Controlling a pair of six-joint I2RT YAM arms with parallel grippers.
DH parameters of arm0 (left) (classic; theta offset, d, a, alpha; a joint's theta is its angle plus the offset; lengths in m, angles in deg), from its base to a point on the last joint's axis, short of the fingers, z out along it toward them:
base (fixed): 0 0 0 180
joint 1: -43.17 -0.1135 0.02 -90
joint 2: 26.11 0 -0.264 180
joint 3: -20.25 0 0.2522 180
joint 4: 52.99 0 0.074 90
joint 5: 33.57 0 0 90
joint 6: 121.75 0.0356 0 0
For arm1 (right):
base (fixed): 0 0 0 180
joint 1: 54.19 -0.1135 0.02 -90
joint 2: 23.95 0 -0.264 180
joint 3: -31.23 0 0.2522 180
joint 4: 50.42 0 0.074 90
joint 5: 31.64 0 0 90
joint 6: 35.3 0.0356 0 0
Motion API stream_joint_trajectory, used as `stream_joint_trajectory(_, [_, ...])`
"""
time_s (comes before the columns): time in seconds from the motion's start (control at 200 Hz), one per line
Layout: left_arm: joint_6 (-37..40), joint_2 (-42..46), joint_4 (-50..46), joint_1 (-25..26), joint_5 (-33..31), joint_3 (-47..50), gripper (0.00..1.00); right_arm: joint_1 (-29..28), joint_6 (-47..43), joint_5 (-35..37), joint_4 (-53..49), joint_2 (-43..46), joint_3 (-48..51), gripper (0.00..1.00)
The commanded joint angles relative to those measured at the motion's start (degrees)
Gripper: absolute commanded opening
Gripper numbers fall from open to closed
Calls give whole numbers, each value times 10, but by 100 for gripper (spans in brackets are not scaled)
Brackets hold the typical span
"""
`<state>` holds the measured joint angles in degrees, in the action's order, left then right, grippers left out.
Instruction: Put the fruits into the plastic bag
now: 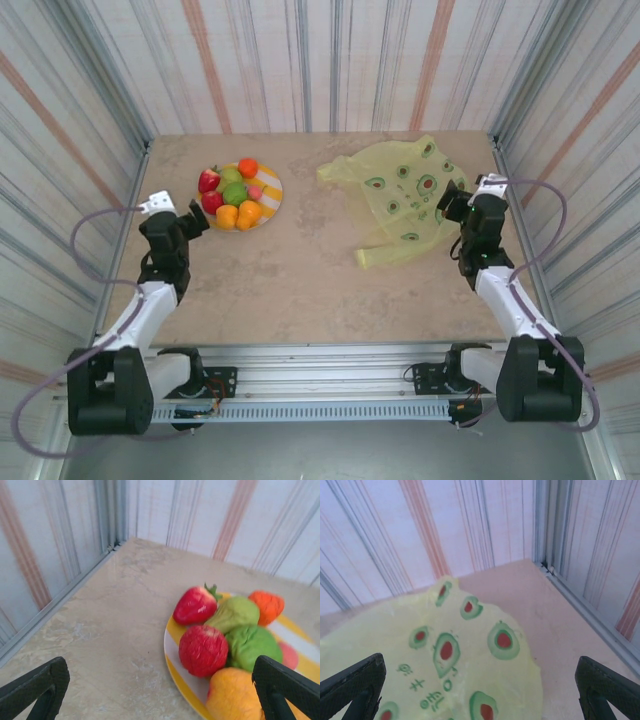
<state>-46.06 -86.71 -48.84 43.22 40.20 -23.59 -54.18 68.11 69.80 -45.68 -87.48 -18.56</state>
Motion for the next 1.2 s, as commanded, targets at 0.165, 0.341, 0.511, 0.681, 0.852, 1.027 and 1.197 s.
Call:
stream_joint_trajectory(0.165, [-194,60,-147,3,160,-45,99,-106,-21,-41,-174,-78,-110,100])
stream_joint_trajectory(0.341, [-186,39,-174,73,193,-78,99,-185,-83,0,-258,-218,-214,100])
stream_joint_trajectory(0.511, [-161,12,-198,142,163,-102,99,-231,-131,60,-335,-351,-319,98])
stream_joint_trajectory(0.681, [-162,1,-201,158,165,-105,99,-234,-145,79,-377,-443,-391,93])
stream_joint_trajectory(0.852, [-162,1,-202,161,163,-102,99,-232,-149,60,-408,-491,-433,90])
stream_joint_trajectory(1.027, [-163,-6,-205,161,162,-101,99,-230,-152,65,-427,-530,-464,85])
stream_joint_trajectory(1.197, [-165,-10,-205,161,162,-99,99,-223,-149,90,-449,-557,-492,74])
